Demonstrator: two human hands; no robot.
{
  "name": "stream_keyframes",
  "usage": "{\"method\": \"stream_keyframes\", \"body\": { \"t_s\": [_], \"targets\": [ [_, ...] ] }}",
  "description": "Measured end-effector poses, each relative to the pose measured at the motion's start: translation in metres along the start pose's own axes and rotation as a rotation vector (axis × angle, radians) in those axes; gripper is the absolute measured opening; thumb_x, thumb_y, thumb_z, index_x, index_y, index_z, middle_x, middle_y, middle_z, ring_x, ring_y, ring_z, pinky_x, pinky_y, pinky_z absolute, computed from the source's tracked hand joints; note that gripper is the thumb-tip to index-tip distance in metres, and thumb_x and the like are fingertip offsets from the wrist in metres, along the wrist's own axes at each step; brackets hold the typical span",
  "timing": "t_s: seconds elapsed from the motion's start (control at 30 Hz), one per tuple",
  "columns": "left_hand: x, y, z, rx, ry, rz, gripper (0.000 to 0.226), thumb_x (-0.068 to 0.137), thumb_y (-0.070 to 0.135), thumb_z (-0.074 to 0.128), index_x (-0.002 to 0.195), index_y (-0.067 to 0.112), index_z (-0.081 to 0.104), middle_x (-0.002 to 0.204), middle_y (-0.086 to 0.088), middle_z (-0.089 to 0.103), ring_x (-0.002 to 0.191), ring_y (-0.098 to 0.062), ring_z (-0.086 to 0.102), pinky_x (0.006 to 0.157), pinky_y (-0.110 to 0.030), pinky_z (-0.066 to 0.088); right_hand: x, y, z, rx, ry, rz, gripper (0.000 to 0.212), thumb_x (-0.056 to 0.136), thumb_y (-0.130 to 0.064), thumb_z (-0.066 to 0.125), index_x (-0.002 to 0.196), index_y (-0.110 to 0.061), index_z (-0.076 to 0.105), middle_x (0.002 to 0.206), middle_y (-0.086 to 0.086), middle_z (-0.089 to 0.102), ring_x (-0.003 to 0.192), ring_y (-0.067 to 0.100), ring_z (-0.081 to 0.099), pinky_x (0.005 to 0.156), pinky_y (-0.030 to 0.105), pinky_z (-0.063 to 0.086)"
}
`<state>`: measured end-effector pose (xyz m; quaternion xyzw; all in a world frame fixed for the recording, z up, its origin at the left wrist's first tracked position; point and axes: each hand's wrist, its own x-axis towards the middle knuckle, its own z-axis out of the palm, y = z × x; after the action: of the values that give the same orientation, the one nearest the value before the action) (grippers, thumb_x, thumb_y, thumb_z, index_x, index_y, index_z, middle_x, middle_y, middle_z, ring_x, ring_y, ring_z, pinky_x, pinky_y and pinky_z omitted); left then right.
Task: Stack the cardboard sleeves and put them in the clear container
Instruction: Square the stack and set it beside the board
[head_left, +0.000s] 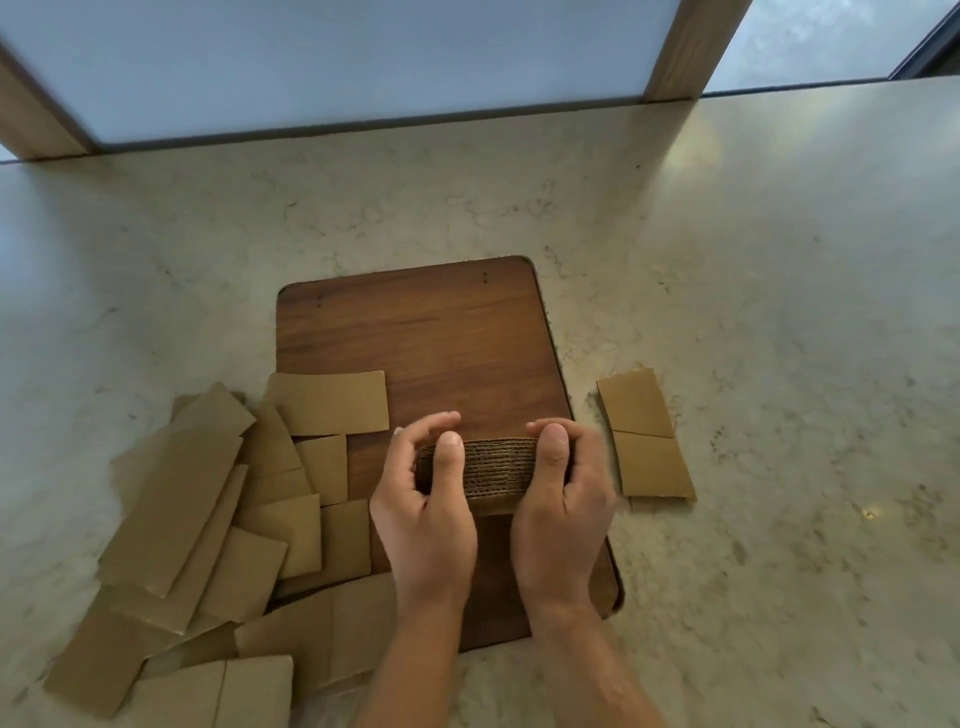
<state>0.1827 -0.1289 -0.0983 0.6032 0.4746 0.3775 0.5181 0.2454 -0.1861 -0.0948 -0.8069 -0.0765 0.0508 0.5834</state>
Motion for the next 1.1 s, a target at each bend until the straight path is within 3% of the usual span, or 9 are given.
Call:
{"method": "stream_keyframes", "body": {
  "t_s": [0.13, 0.27, 0.37, 0.47, 0.6, 0.7, 0.83, 0.9, 1.1],
  "targets": [
    [-0.003, 0.006, 0.016, -0.004, 0.172, -0.082, 0.031, 0.096, 0.03, 0.06, 0.069, 0.018, 0.068, 0.065, 0.005, 0.069, 0.057, -0.004, 0.062, 0.05, -0.017, 0.048, 0.001, -0.003, 0.004, 0.063, 0.005, 0.048, 0.03, 0.1, -0.04, 0.042, 0.084, -0.027, 0.064, 0.073, -0.012, 0.064, 0.072, 0.011, 0.062, 0.062, 0.026, 0.047],
    [0.016, 0.021, 0.016, 0.149, 0.232, 0.088, 0.046, 0.096, 0.028, 0.058, 0.054, 0.009, 0.058, 0.044, 0.003, 0.053, 0.044, -0.019, 0.053, 0.039, -0.026, 0.037, -0.001, -0.012, -0.019, 0.083, -0.342, 0.053, 0.023, 0.094, -0.054, 0.053, 0.093, -0.034, 0.063, 0.087, -0.015, 0.068, 0.081, 0.01, 0.067, 0.064, 0.021, 0.05],
    [0.031, 0.041, 0.015, 0.315, 0.035, 0.328, 0.045, 0.096, 0.026, 0.053, 0.051, 0.019, 0.051, 0.042, 0.01, 0.044, 0.041, -0.02, 0.049, 0.034, -0.02, 0.032, 0.023, -0.019, -0.056, -0.129, -0.675, -0.054, 0.038, 0.083, -0.065, 0.071, 0.106, -0.037, 0.061, 0.094, -0.015, 0.069, 0.087, 0.006, 0.068, 0.067, 0.02, 0.055],
    [0.039, 0.059, 0.028, 0.436, -0.305, 0.228, 0.048, 0.097, 0.03, 0.058, 0.05, 0.022, 0.053, 0.037, 0.008, 0.046, 0.04, -0.017, 0.054, 0.031, -0.02, 0.029, 0.053, -0.029, -0.084, -0.387, -0.907, -0.091, 0.053, 0.075, -0.066, 0.075, 0.119, -0.041, 0.057, 0.101, -0.02, 0.068, 0.095, 0.002, 0.066, 0.079, 0.025, 0.06],
    [0.05, 0.09, 0.07, 0.76, -0.648, -0.019, 0.056, 0.097, 0.072, 0.047, 0.075, 0.024, 0.066, 0.063, 0.011, 0.067, 0.057, -0.006, 0.064, 0.051, -0.026, 0.045, 0.063, -0.028, -0.108, -0.149, -0.838, 0.228, 0.056, 0.07, -0.055, 0.081, 0.118, -0.032, 0.067, 0.102, -0.016, 0.077, 0.093, 0.006, 0.074, 0.08, 0.034, 0.064],
    [0.052, 0.101, 0.086, 0.513, -0.648, -0.181, 0.068, 0.088, 0.089, 0.024, 0.091, 0.032, 0.061, 0.084, 0.011, 0.068, 0.077, -0.006, 0.064, 0.061, -0.031, 0.04, 0.082, -0.018, -0.137, -0.009, -0.608, 0.364, 0.057, 0.072, -0.048, 0.091, 0.119, -0.024, 0.07, 0.101, -0.011, 0.081, 0.092, 0.008, 0.077, 0.073, 0.024, 0.061],
    [0.026, 0.09, 0.085, 0.299, -0.501, -0.391, 0.046, 0.084, 0.069, 0.037, 0.089, 0.034, 0.066, 0.078, 0.014, 0.071, 0.077, -0.002, 0.067, 0.08, -0.044, 0.058, 0.107, -0.013, -0.157, 0.064, -0.434, 0.461, 0.064, 0.068, -0.05, 0.08, 0.125, -0.025, 0.067, 0.102, -0.011, 0.082, 0.094, 0.005, 0.077, 0.071, 0.014, 0.059],
    [0.008, 0.084, 0.088, 0.226, -0.477, -0.498, 0.042, 0.084, 0.056, 0.041, 0.104, 0.034, 0.071, 0.099, 0.019, 0.074, 0.099, -0.001, 0.067, 0.099, -0.047, 0.056, 0.111, -0.013, -0.153, 0.07, -0.464, 0.495, 0.067, 0.069, -0.049, 0.08, 0.131, -0.03, 0.063, 0.1, -0.007, 0.082, 0.094, 0.007, 0.077, 0.074, 0.02, 0.059],
    [-0.03, 0.083, 0.109, -0.072, -0.235, -0.632, 0.042, 0.107, 0.041, 0.051, 0.149, 0.035, 0.056, 0.143, 0.027, 0.059, 0.135, 0.006, 0.051, 0.116, -0.028, 0.041, 0.113, -0.014, -0.133, 0.002, -0.542, 0.488, 0.045, 0.091, -0.018, 0.078, 0.126, -0.04, 0.062, 0.096, -0.011, 0.082, 0.088, 0.007, 0.078, 0.069, 0.02, 0.061]
  ]
}}
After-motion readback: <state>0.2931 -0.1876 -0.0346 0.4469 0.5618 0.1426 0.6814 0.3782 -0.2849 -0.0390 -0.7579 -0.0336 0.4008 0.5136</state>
